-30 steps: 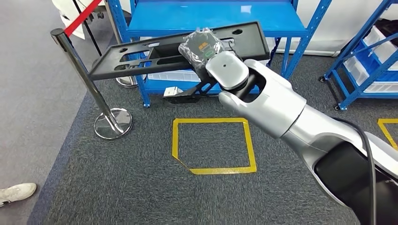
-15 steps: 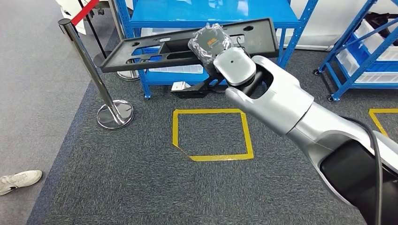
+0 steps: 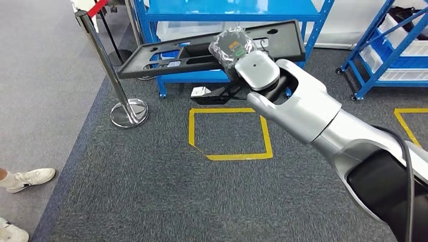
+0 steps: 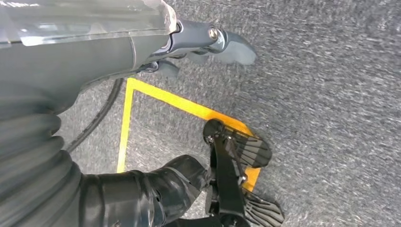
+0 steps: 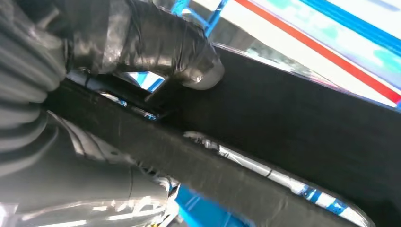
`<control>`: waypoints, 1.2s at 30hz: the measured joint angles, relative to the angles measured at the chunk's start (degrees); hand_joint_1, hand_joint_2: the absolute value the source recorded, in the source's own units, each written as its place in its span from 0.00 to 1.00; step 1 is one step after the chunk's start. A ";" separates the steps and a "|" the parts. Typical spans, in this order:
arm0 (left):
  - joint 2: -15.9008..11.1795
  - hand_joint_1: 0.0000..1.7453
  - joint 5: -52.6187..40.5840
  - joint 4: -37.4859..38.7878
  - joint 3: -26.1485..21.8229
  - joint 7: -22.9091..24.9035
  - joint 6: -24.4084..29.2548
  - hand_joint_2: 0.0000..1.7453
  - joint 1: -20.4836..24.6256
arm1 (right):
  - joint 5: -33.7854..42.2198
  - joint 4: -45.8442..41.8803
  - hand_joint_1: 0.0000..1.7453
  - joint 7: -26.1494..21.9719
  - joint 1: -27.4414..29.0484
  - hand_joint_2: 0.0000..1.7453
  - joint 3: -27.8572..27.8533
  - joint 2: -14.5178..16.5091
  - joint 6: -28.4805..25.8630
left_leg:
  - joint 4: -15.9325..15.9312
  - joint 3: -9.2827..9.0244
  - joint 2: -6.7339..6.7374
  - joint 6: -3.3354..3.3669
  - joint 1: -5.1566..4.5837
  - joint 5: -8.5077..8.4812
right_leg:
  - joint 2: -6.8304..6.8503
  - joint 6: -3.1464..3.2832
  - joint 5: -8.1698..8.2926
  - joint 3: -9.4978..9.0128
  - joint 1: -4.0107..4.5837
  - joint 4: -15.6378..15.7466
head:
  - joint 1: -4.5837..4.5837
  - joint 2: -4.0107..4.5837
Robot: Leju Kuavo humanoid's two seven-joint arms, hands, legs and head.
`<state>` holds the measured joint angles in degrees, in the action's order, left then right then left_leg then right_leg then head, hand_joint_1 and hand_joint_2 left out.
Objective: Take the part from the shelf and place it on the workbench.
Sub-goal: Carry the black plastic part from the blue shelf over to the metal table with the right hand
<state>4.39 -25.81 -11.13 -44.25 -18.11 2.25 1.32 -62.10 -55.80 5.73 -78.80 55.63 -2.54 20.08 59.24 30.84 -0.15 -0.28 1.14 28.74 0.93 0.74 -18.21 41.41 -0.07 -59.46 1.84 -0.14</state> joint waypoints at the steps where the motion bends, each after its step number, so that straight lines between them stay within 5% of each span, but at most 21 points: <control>1: 0.02 0.00 0.00 0.00 -0.01 0.01 -0.01 1.00 -0.01 | 0.00 0.19 1.00 -0.04 0.07 1.00 0.00 -0.24 0.01 | -0.17 0.37 0.12 0.54 0.03 -0.66 | -0.11 -0.31 -0.43 0.27 -0.12 -0.20 | -0.01 0.00; 3: 0.06 0.00 -0.01 0.00 -0.02 0.07 -0.03 1.00 -0.02 | -0.03 0.51 1.00 -0.17 0.15 1.00 0.00 -0.71 0.01 | -0.45 1.65 0.49 1.63 0.23 -2.28 | -0.45 -0.89 -4.72 1.49 -0.35 -3.50 | -0.03 0.00; 5: 0.05 0.00 -0.04 0.00 -0.07 0.13 -0.11 1.00 -0.01 | -0.12 0.76 1.00 -0.32 0.15 1.00 0.00 -1.13 -0.04 | -0.42 3.55 0.65 2.11 0.19 -3.88 | -0.65 -1.36 -10.90 3.13 -0.49 -10.75 | -0.03 -0.01; 6: 0.05 0.00 -0.07 0.00 -0.11 0.15 -0.18 1.00 -0.04 | -0.19 0.90 1.00 -0.37 0.15 1.00 0.00 -1.35 -0.07 | -0.39 4.60 0.65 2.11 0.16 -4.68 | -0.67 -1.50 -12.52 3.49 -0.56 -14.20 | -0.02 -0.01; 8: 0.05 0.00 -0.09 0.00 -0.26 0.15 -0.32 1.00 -0.11 | -0.38 1.17 1.00 -0.38 0.13 1.00 0.00 -1.82 -0.09 | -0.33 6.62 0.64 2.00 0.12 -6.22 | -0.68 -1.51 -12.09 1.94 -0.62 -16.73 | -0.02 -0.01; 10: 0.07 0.00 -0.11 0.00 -0.39 0.15 -0.37 1.00 -0.15 | -0.62 1.32 1.00 -0.37 -0.14 1.00 0.00 -2.05 -0.11 | -0.27 8.23 0.63 1.74 0.12 -7.64 | -0.70 -0.99 -10.12 -3.61 -0.47 -11.64 | -0.02 -0.01; 12: 0.16 0.00 -0.17 0.00 -0.44 0.15 -0.39 1.00 -0.17 | -0.85 1.37 1.00 -0.33 -0.72 1.00 -0.02 -2.12 -0.12 | -0.30 9.27 0.63 1.21 0.04 -8.92 | -0.68 -0.27 -10.98 -9.89 -0.05 -3.53 | 0.02 -0.01; 14: 0.25 0.00 -0.33 0.00 -0.52 0.19 -0.45 1.00 -0.20 | -0.96 1.42 1.00 -0.29 -1.38 1.00 -0.05 -2.29 -0.08 | -0.73 9.62 0.73 0.45 0.12 -10.23 | -0.65 0.25 -11.99 -11.93 0.41 0.41 | 0.02 -0.01; 16: 0.23 0.00 -0.49 0.00 -0.71 0.24 -0.52 1.00 -0.22 | -0.98 1.52 1.00 -0.28 -1.78 1.00 -0.07 -2.49 0.01 | -1.18 9.87 0.76 -0.30 0.22 -10.77 | -0.50 0.88 -10.61 -11.07 0.27 1.06 | -0.03 -0.01; 17: 0.23 0.00 -0.52 0.00 -0.79 0.27 -0.55 1.00 -0.22 | -0.99 1.60 1.00 -0.29 -1.91 1.00 -0.07 -2.55 0.05 | -0.57 10.29 0.70 -0.55 0.21 -9.57 | -0.37 1.33 -9.72 -10.52 0.10 1.37 | 0.01 -0.01; 21: 0.30 0.00 -0.63 0.00 -0.96 0.48 -0.67 1.00 -0.37 | -1.09 1.94 1.00 -0.34 -2.27 1.00 -0.07 -2.63 0.14 | 11.79 13.20 0.57 -1.21 0.29 0.93 | -0.29 2.11 -6.35 -7.24 0.04 1.71 | 0.07 -0.01; 23: 0.25 0.00 -0.66 0.00 -1.13 0.48 -0.71 1.00 -0.34 | -1.09 2.15 1.00 -0.36 -2.20 1.00 -0.07 -2.78 0.14 | 15.94 12.48 0.55 -1.39 0.29 0.72 | -0.30 1.99 -4.83 -5.05 0.15 1.41 | 0.07 -0.01; 25: 0.22 0.00 -0.67 0.00 -1.30 0.48 -0.72 1.00 -0.29 | -1.09 2.30 1.00 -0.37 -2.21 1.00 -0.07 -2.96 0.13 | 12.37 7.88 0.56 -1.22 0.29 -1.68 | -0.29 1.71 -3.56 -3.04 0.18 0.84 | 0.07 -0.01; 28: 0.18 0.00 -0.70 -0.01 -1.37 0.44 -0.75 1.00 -0.23 | -1.17 2.38 1.00 -0.34 -2.39 1.00 -0.09 -3.38 0.10 | 1.50 -0.24 0.43 -0.39 -0.09 0.20 | -0.16 0.88 -2.05 -1.13 0.37 0.05 | 0.04 -0.01; 31: 0.15 0.00 -0.93 0.00 -1.40 0.21 -0.92 1.00 -0.26 | -1.23 2.49 1.00 -0.31 -2.34 1.00 -0.11 -4.11 0.09 | -0.91 -0.29 0.42 0.97 -0.32 -0.03 | -0.01 -0.14 -0.66 -0.58 0.24 0.45 | 0.02 -0.01; 33: 0.16 0.00 -1.25 0.00 -1.44 -0.05 -1.03 1.00 -0.28 | -1.27 2.54 1.00 -0.31 -2.26 1.00 -0.13 -4.95 0.09 | -1.51 0.48 0.65 2.00 -0.06 -1.39 | -0.42 -0.76 -3.13 0.41 0.07 -1.30 | -0.02 -0.01; 36: 0.18 0.00 -1.67 0.00 -1.65 -0.14 -1.08 1.00 -0.35 | -1.43 2.55 1.00 -0.33 -2.26 1.00 -0.32 -6.07 0.06 | -1.77 2.46 0.79 2.61 0.02 -3.34 | -0.86 -1.51 -11.12 3.05 -0.42 -11.26 | -0.04 -0.01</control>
<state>4.57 -27.48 -11.13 -45.91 -18.26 1.17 0.97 -63.53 -53.25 5.40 -81.06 55.30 -8.60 20.14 57.47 33.29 0.64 2.33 1.15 25.40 0.07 -0.77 -29.33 44.46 -0.50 -70.72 1.79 -0.15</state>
